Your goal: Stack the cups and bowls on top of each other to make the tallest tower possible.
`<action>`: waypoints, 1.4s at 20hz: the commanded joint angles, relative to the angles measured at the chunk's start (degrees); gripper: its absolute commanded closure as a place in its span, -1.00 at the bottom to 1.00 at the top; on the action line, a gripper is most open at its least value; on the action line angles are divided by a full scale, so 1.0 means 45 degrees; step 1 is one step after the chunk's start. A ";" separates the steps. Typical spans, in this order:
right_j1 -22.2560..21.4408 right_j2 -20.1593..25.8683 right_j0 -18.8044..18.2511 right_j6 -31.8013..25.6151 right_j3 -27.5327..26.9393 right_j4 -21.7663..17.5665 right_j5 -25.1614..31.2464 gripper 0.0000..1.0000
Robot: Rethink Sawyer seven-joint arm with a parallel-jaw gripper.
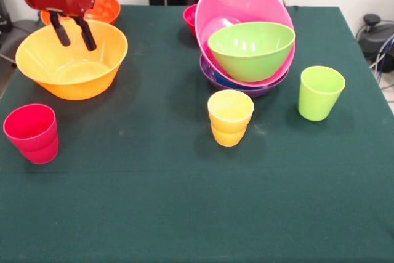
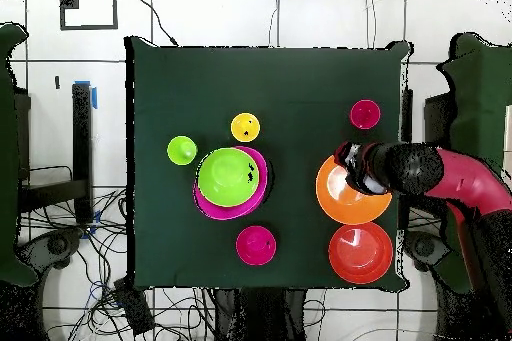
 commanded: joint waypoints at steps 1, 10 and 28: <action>0.0132 0.0252 0.0698 -0.2338 0.0235 -0.0714 0.0171 -1.00; -0.0888 0.0438 0.0904 -0.1473 0.1108 0.0198 0.0551 -1.00; -0.0345 -0.0183 0.1651 -0.0383 0.1353 -0.0370 -0.1208 -1.00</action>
